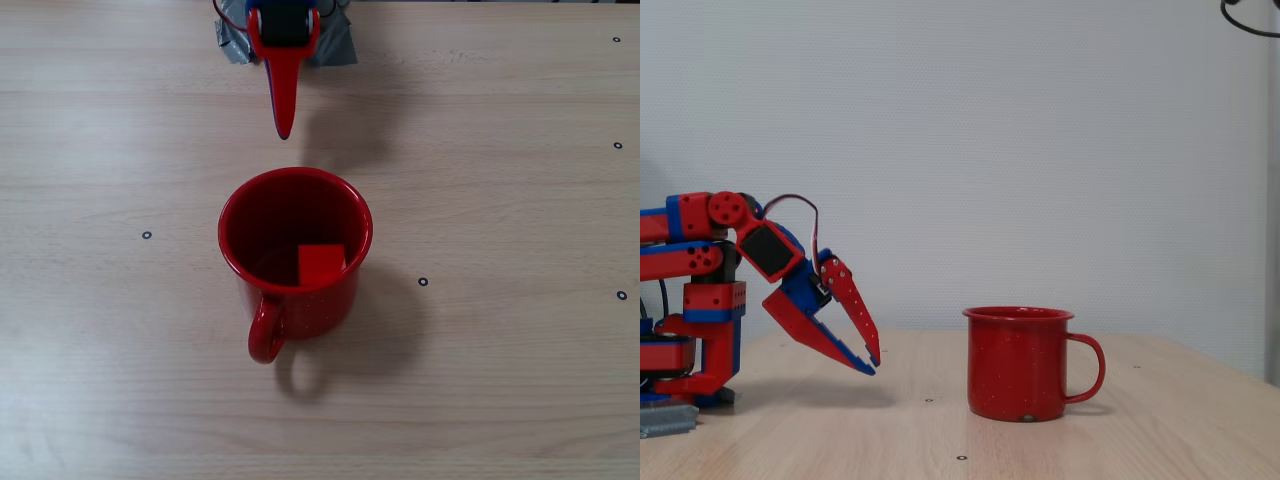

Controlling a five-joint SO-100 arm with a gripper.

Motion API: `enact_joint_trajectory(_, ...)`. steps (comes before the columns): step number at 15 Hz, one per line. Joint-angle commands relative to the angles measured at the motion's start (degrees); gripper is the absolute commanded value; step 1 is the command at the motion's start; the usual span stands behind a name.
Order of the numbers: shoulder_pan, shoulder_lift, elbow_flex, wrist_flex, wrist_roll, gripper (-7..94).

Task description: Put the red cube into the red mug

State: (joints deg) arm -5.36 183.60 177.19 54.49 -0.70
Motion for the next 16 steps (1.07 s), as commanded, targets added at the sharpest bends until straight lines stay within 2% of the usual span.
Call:
enact_joint_trajectory(1,-1.5,3.8,1.5,2.1,0.6,0)
enact_joint_trajectory(3,-0.6,7.3,2.1,4.7,-2.9,0)
enact_joint_trajectory(16,1.4,7.3,2.1,4.9,-0.8,0)
